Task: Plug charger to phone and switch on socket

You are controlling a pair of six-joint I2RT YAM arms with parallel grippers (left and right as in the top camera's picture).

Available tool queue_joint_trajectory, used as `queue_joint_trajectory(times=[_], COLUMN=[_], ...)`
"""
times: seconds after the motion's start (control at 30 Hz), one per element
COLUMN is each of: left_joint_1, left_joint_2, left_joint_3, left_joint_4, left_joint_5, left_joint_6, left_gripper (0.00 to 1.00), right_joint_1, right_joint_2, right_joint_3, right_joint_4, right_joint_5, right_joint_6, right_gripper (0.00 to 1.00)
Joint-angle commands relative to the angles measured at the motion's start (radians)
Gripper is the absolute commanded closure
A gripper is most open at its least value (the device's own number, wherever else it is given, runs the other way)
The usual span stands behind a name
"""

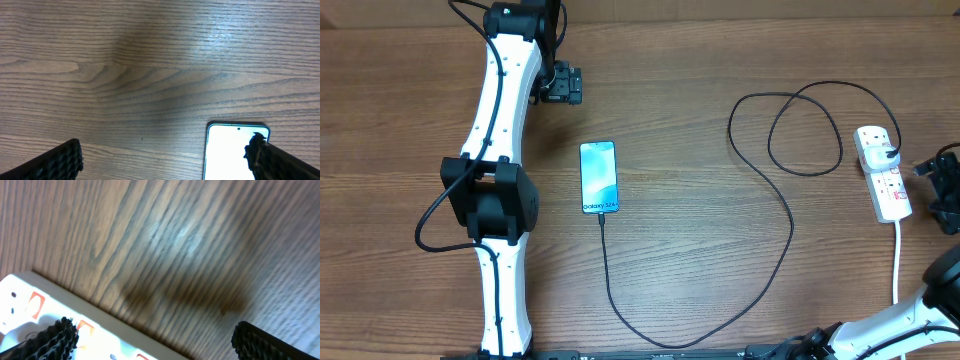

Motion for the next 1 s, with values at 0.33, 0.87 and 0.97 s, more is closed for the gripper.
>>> queue_joint_trajectory(times=[0.33,0.87,0.97], left_joint_1=[-0.002,-0.002,-0.002], left_joint_2=[-0.013,-0.013,-0.013], left_joint_3=[0.010,0.010,0.010], left_joint_4=[0.001,0.001,0.001], left_joint_5=[-0.013,-0.013,-0.013], left_joint_6=[-0.018,-0.018,-0.018], left_gripper=[0.00,0.00,0.00], right_joint_1=[0.075,0.100,0.102], right_joint_2=[-0.042,-0.037,-0.028], right_joint_3=[0.006,0.006,0.006], right_joint_4=[-0.031,-0.013,-0.016], right_joint_5=[0.102,0.146,0.146], right_joint_6=[-0.033,-0.032,-0.032], right_gripper=[0.02,0.00,0.00])
